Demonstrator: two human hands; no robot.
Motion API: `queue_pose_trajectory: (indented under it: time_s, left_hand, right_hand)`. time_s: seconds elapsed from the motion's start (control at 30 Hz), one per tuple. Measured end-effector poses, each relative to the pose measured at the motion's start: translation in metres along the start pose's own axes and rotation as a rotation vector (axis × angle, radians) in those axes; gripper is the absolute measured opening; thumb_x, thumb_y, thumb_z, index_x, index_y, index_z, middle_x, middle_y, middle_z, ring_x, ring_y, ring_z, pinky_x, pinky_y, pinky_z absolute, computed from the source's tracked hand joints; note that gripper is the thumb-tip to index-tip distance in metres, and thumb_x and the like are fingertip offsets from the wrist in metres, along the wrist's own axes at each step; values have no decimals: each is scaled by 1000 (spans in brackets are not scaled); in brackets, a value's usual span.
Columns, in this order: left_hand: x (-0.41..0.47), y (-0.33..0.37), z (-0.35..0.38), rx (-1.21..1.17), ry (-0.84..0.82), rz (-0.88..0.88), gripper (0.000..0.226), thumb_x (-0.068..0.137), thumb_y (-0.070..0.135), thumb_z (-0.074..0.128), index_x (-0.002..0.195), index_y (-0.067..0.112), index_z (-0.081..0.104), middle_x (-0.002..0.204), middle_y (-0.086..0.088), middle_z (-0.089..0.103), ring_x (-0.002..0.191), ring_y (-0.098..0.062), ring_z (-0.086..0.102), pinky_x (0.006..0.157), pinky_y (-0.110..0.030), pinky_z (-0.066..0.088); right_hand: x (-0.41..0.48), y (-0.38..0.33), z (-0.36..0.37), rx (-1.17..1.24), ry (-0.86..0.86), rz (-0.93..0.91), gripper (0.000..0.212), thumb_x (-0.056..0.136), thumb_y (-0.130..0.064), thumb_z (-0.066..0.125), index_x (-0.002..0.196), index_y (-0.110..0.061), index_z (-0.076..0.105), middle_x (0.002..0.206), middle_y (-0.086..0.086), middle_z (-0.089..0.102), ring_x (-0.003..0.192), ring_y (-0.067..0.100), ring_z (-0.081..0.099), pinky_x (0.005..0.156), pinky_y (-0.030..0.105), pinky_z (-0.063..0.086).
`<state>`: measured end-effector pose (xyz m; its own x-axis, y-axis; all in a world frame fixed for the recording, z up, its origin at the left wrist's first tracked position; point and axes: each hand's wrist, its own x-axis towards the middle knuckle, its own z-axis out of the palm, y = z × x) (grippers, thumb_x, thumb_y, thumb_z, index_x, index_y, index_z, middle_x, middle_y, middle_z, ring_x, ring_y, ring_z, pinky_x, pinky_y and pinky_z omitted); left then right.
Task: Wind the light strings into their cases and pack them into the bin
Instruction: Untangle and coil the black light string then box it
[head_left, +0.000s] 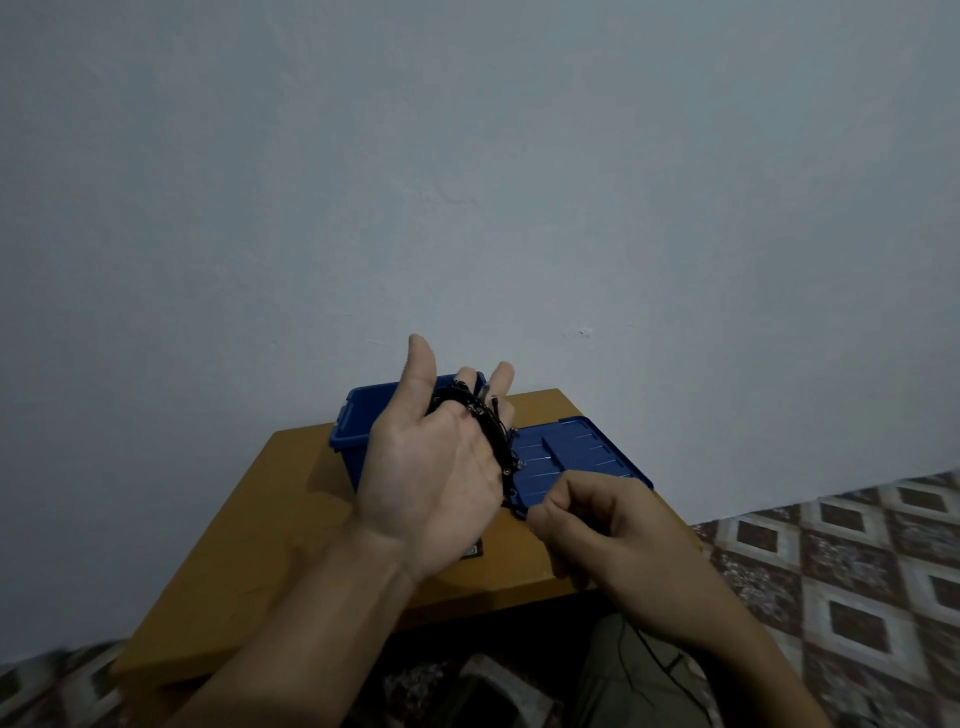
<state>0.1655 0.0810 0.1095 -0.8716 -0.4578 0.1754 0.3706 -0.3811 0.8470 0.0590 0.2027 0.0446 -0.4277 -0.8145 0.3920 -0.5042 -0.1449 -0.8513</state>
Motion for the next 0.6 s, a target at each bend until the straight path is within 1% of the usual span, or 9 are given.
queue_pose_trajectory:
  time_s: [0.07,0.17,0.27,0.3,0.37,0.4,0.47,0.53,0.6]
  left_hand:
    - [1,0,0,14,-14,-13,92,87,75,28,159,21,10,158,4,37,150,-17,25,121,-43,12]
    - [2,-2,0,42,-23,-29,89,88,75,26,158,21,14,158,4,38,149,-17,26,120,-43,14]
    - [4,-6,-3,32,-14,-21,76,89,74,28,144,23,40,156,3,41,148,-17,29,118,-42,18]
    - [5,-6,-3,32,-8,-21,75,89,74,28,144,24,40,156,3,42,148,-17,30,120,-42,18]
    - [5,-6,-3,61,6,-12,86,88,74,28,156,21,21,156,4,41,147,-16,32,124,-44,13]
    - [4,-6,-3,75,8,-10,90,86,74,28,157,20,15,157,5,40,146,-15,33,124,-47,12]
    - [4,-8,-3,95,0,-21,95,81,75,30,158,23,10,157,6,39,145,-16,34,124,-49,12]
    - [3,-9,-3,102,1,-42,97,79,75,31,159,26,5,159,6,36,147,-18,32,120,-41,17]
    - [4,-9,-3,112,4,-59,98,78,74,31,159,26,3,160,5,33,148,-20,30,115,-40,21]
  right_hand:
    - [0,1,0,33,25,6,31,97,-28,61,69,-16,57,55,-2,60,52,11,52,55,27,46]
    - [1,2,1,122,46,8,40,95,-32,62,61,-17,48,48,-4,48,43,9,41,47,22,37]
    - [1,1,1,149,37,-13,43,88,-40,64,58,-16,44,46,-4,41,39,7,34,44,20,32]
    - [1,2,1,151,34,-23,43,87,-40,65,59,-15,44,47,-4,40,40,7,33,44,19,32]
    - [1,2,-1,172,24,-41,42,91,-36,68,61,-14,47,49,-3,40,41,7,32,44,18,31]
    - [0,3,-2,192,17,-44,42,92,-34,69,62,-15,48,49,-3,40,41,6,32,43,17,30]
    - [0,2,-5,256,8,-43,36,88,-35,70,63,-17,51,50,-3,41,40,8,32,42,17,29]
    - [0,2,-8,339,5,-39,34,81,-39,72,69,-13,54,52,2,42,40,12,33,40,19,31]
    - [-1,3,-12,382,10,-51,29,78,-35,72,75,-10,58,55,4,44,40,14,36,40,20,33]
